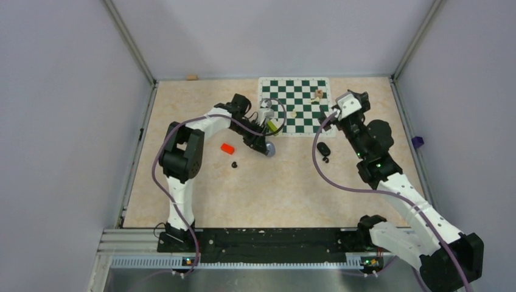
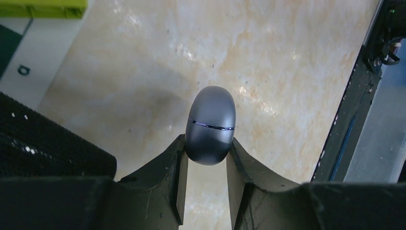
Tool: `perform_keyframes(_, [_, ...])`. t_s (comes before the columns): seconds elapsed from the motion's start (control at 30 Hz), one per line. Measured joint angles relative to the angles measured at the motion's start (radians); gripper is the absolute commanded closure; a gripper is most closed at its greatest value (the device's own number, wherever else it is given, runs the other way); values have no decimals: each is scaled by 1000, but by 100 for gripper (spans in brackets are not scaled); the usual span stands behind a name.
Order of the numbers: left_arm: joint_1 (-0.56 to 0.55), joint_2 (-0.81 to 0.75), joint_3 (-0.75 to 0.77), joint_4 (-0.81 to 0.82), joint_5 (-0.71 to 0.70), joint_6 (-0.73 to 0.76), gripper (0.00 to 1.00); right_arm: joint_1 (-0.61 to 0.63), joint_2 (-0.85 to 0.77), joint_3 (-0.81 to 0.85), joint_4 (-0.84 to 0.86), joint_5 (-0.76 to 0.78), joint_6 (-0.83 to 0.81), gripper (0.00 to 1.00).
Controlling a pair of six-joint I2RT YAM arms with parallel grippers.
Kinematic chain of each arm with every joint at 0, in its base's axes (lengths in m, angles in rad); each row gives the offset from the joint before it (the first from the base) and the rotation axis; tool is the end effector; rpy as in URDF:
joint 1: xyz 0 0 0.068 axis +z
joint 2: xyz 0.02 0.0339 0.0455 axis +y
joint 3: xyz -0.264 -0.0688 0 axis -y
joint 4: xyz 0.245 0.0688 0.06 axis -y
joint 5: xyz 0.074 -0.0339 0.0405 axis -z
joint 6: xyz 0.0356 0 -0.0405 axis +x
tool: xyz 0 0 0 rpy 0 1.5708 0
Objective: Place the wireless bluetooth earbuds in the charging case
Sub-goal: Place the charging case at the center of the board.
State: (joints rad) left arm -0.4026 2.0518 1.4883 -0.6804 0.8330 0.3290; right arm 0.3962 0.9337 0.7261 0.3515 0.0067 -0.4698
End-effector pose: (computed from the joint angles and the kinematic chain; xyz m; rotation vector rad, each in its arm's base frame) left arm 0.3694 -0.1860 0.1746 1.1139 2.3744 -1.1722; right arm 0.2063 0.0860 0.3496 -0.5938 1.2978 -0.0654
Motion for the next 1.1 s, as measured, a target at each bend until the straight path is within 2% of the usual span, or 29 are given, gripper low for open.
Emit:
perform_keyframes(0.27, [-81,100,148,92,-77,-167,92,-28,-16,0,3,-8,13,1])
perform_keyframes(0.47, [-127,164,180,106,-101,-240,81,-28,-18,-2,8,-8,18,1])
perform_keyframes(0.53, [-129,167,182,107,-92,-257,74,-28,-22,-7,8,-8,18,1])
perform_keyframes(0.83, [-129,167,183,103,-106,-277,32,-32,-26,-12,6,-1,18,1])
perform_keyframes(0.97, [-129,167,183,105,-107,-275,25,-57,-27,-3,-23,3,19,1])
perform_keyframes(1.03, [-130,165,183,104,-103,-275,11,-66,-27,3,-37,9,17,1])
perform_keyframes(1.1, [-130,161,183,104,-93,-268,2,-68,-32,7,-61,18,8,1])
